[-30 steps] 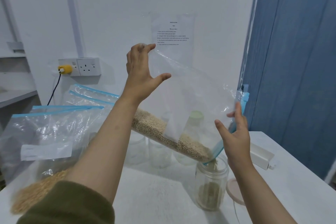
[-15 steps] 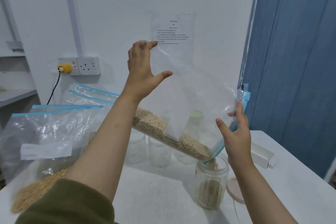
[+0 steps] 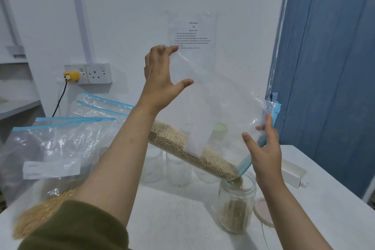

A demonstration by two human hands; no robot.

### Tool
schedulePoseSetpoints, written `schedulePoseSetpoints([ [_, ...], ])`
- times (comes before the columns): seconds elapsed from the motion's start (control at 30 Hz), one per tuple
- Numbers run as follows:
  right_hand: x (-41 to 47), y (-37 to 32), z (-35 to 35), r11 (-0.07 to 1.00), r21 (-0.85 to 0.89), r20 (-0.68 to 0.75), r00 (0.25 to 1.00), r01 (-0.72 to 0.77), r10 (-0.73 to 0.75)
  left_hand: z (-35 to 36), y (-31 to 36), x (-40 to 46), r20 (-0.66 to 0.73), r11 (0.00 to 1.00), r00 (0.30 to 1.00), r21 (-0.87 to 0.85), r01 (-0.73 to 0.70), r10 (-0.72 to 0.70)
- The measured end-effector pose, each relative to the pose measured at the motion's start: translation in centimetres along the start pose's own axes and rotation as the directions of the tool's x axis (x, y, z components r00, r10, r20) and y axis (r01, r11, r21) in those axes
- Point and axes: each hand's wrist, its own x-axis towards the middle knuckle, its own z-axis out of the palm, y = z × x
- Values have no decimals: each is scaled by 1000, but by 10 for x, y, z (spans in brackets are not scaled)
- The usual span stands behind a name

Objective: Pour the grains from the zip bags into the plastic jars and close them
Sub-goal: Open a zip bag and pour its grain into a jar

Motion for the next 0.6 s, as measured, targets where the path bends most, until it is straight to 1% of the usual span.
schedulePoseSetpoints([
  [0.6,-1,5,-1,1000,-11,-17,1000,-17,17,1,5,0,7,1000,1000,-5,-9,9],
])
